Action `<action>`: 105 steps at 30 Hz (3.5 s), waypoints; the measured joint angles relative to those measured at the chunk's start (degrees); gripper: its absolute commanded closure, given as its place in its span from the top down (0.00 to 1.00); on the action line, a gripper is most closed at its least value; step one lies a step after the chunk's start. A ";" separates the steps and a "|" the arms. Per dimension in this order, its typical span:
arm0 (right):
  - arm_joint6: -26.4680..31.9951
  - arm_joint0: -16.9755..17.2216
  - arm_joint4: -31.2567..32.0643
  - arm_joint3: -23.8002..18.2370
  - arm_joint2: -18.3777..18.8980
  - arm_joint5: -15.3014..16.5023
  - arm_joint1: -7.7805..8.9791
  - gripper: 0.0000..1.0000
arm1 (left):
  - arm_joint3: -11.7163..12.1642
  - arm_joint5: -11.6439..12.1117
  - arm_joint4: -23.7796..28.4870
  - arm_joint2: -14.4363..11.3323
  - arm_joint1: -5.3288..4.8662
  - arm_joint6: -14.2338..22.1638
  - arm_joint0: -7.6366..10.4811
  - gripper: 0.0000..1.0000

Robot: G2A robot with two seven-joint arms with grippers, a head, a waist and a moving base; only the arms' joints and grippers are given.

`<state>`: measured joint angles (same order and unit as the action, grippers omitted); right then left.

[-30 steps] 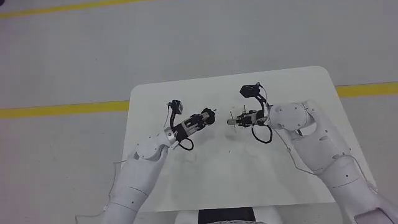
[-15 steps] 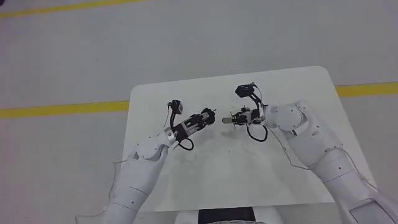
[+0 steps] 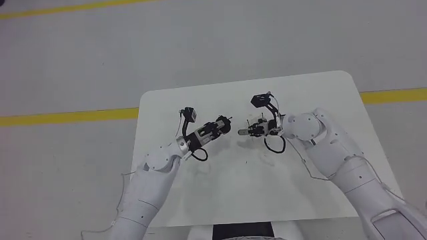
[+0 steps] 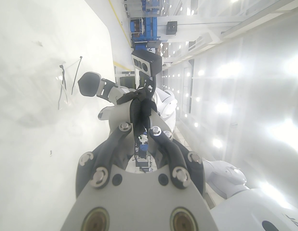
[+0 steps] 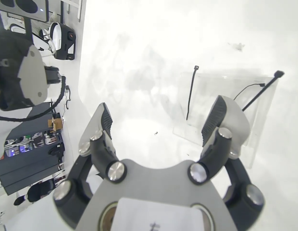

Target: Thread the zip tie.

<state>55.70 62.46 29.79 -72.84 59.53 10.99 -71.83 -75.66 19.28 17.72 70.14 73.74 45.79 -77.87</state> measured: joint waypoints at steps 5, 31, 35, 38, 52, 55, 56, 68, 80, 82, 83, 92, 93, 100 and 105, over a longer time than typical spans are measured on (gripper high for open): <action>-0.71 -0.96 -1.44 2.66 -0.30 0.77 -0.08 0.29 | 0.00 0.00 0.00 0.00 0.00 0.00 0.00 0.00; -3.66 -3.26 0.24 8.13 -2.69 -0.10 -0.12 0.19 | 0.00 0.00 0.00 0.00 0.00 0.00 0.00 0.00; -4.39 -3.80 -0.13 9.32 -3.22 0.32 -0.29 0.16 | 0.00 0.00 0.00 0.00 0.00 0.00 0.00 0.00; -5.34 -4.26 -0.03 10.14 -3.73 0.50 -0.46 0.13 | 0.00 0.00 0.00 0.00 0.00 0.00 0.00 0.00; -7.87 -6.47 -0.12 13.60 -6.26 1.26 -1.45 0.17 | 0.00 0.00 0.00 0.00 0.00 0.00 0.00 0.00; -8.17 -6.63 -0.16 13.79 -6.43 1.47 -1.52 0.17 | 0.00 0.00 0.00 0.00 0.00 0.00 0.00 0.00; -8.24 -6.64 -0.11 13.78 -6.44 1.48 -1.52 0.17 | 0.00 0.00 0.00 0.00 0.00 0.00 0.00 0.00; -8.45 -5.22 0.78 11.24 -5.35 1.32 -0.86 0.18 | 0.00 0.00 0.00 0.00 0.00 0.00 0.00 0.00; -8.41 -4.86 0.52 10.39 -5.09 1.51 -0.64 0.19 | 0.00 0.00 0.00 0.00 0.00 0.00 0.00 0.00; -8.35 -4.99 0.39 10.55 -5.26 1.57 -0.70 0.20 | 0.00 0.00 0.00 0.00 0.00 0.00 0.00 0.00; -8.31 -5.10 0.30 10.72 -5.40 1.59 -0.75 0.20 | 0.00 0.00 0.00 0.00 0.00 0.00 0.00 0.00; -8.70 -6.33 -0.27 12.65 -6.36 1.45 -1.21 0.18 | 0.00 0.00 0.00 0.00 0.00 0.00 0.00 0.00; -8.79 -6.41 -0.31 12.81 -6.39 1.44 -1.23 0.18 | 0.00 0.00 0.00 0.00 0.00 0.00 0.00 0.00; -8.95 -6.56 -0.40 13.27 -6.38 1.54 -1.24 0.20 | 0.00 0.00 0.00 0.00 0.00 0.00 0.00 0.00; -9.10 -6.62 -0.50 13.26 -6.52 2.02 -1.28 0.20 | 0.00 0.00 0.00 0.00 0.00 0.00 0.00 0.00</action>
<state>46.61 55.84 29.29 -59.59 53.01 13.01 -73.11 -75.66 19.28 17.72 70.14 73.74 45.79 -77.87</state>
